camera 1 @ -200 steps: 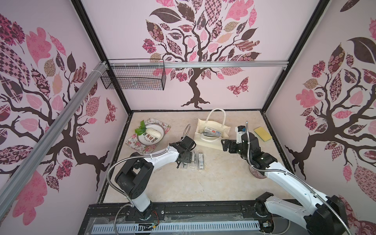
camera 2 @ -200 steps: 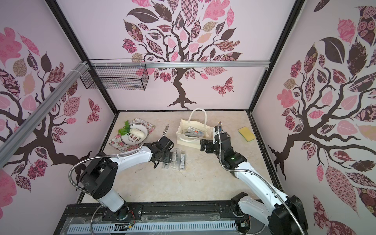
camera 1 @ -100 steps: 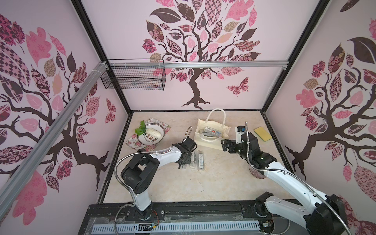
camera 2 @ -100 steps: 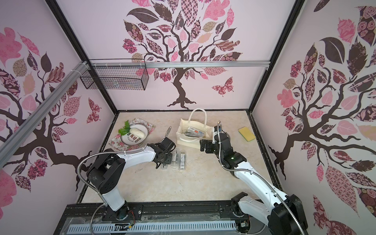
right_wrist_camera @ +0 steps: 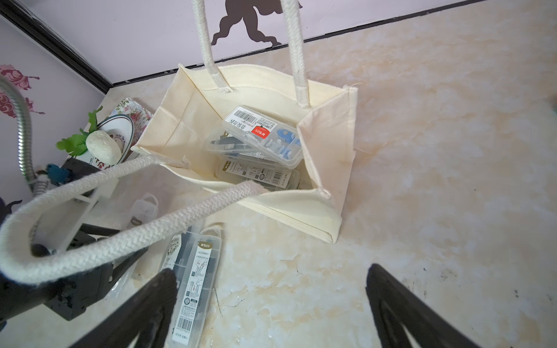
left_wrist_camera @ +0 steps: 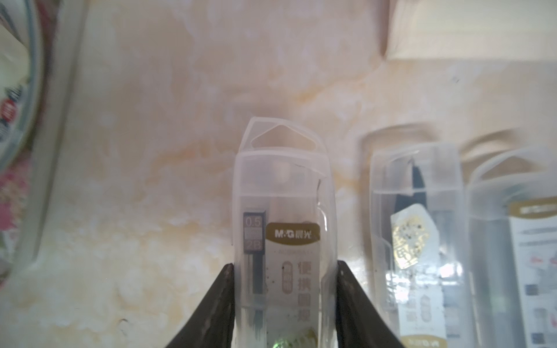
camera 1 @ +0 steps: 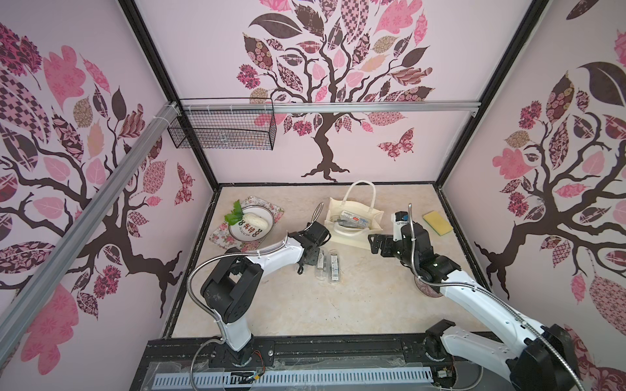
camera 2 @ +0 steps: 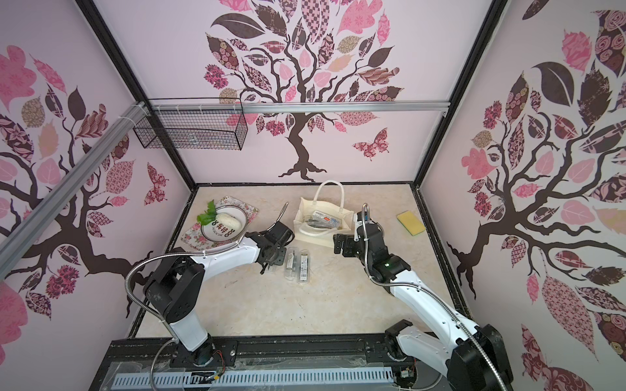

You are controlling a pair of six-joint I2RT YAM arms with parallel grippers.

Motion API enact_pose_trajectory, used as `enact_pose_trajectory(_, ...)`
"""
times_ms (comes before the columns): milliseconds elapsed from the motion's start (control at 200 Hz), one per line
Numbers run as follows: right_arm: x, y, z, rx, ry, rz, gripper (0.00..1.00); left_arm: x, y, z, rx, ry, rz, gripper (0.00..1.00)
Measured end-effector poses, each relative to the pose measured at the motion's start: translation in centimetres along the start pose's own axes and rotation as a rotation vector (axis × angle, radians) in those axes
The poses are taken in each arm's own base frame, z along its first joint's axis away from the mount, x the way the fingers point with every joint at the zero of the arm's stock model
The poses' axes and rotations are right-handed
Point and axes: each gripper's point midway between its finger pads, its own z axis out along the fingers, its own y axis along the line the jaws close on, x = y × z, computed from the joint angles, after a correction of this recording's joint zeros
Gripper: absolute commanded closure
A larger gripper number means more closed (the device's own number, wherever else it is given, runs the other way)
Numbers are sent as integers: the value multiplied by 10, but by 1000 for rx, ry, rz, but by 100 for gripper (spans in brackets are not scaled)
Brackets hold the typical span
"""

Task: Put the compass set into the canvas bag
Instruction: Pick up the compass set at the center of the board, then place the compass set in the canvas bag.

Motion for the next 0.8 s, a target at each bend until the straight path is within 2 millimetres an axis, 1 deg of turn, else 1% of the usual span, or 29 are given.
enact_pose_trajectory(85,-2,0,-3,-1,-13,9,0,-35,3,-17,-16,-88,28,62)
enact_pose_trajectory(210,-4,-4,-10,11,-40,22,0,-92,8,-48,-25,-227,66,63)
enact_pose_trajectory(350,4,-13,-17,38,-45,32,0,-160,17,-88,-26,-394,121,63)
enact_pose_trajectory(435,10,-19,-20,57,-40,37,0,-191,16,-107,-26,-484,192,63)
enact_pose_trajectory(530,12,-21,-25,61,-48,46,0,-212,5,-116,-12,-542,293,64)
enact_pose_trajectory(610,11,-21,-29,57,-59,53,0,-222,-9,-110,10,-561,375,64)
enact_pose_trajectory(680,12,-22,-30,54,-61,58,0,-224,-24,-99,40,-559,441,64)
enact_pose_trajectory(735,14,-23,-30,54,-58,62,0,-220,-34,-89,64,-547,494,63)
enact_pose_trajectory(800,18,-23,-29,52,-48,68,0,-216,-48,-81,85,-544,557,64)
